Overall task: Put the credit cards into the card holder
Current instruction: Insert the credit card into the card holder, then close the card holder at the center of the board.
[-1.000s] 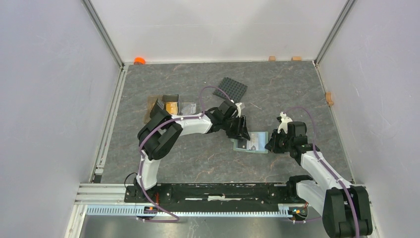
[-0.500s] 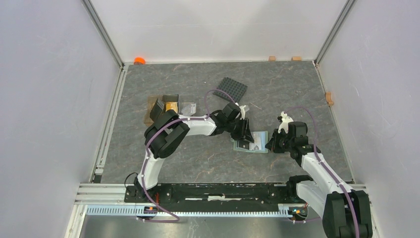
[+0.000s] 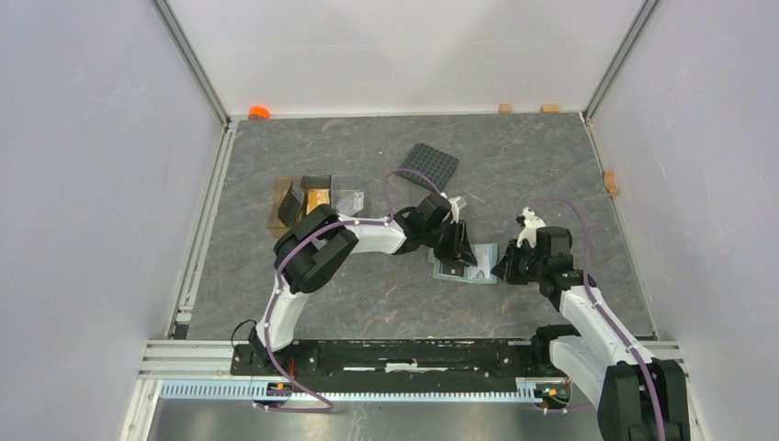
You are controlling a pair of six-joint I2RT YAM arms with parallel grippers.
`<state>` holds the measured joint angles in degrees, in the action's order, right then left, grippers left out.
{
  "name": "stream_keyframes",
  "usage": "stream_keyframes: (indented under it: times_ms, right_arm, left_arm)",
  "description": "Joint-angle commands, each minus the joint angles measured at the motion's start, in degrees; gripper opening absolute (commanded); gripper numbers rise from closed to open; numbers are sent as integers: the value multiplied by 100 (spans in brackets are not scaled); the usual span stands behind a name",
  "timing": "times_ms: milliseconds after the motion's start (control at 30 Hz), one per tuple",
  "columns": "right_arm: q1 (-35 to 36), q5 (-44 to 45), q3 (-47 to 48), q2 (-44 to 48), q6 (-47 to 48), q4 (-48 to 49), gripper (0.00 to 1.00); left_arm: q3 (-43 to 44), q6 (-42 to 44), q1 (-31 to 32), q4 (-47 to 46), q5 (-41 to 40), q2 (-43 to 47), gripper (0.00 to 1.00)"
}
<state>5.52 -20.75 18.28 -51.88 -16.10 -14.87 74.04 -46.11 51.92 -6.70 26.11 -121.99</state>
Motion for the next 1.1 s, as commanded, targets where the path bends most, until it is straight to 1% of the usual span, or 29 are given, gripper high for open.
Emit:
stream_keyframes:
  times_ms: [0,167,267,433,567,667,800,933,1067]
  right_arm:
    - [-2,-159,6,126,-93,152,0]
    - [-1,-142,13,180,-79,115,0]
    - [2,-89,68,224,-59,39,0]
    - [-5,170,339,344,55,-258,0]
    - [-4,275,588,374,172,-486,0]
    - [0,314,853,332,293,-721,0]
    - [0,607,1313,205,575,-1076,0]
    - [42,864,1532,-91,669,-1167,0]
    - [253,1099,1622,-360,495,-1013,1]
  left_arm:
    - [102,-329,123,-445,-2,-200,35]
    - [87,-526,169,-894,8,-167,35]
    - [45,-417,163,-868,-117,-14,37]
    - [-197,83,149,-343,-574,661,46]
    - [-490,437,152,133,-1034,1365,58]
    - [-747,602,143,566,-1535,1846,66]
    - [-1046,717,126,1170,-2139,2219,73]
    - [-1348,670,97,1101,-2175,2205,77]
    - [-1420,577,56,697,-1831,1993,79]
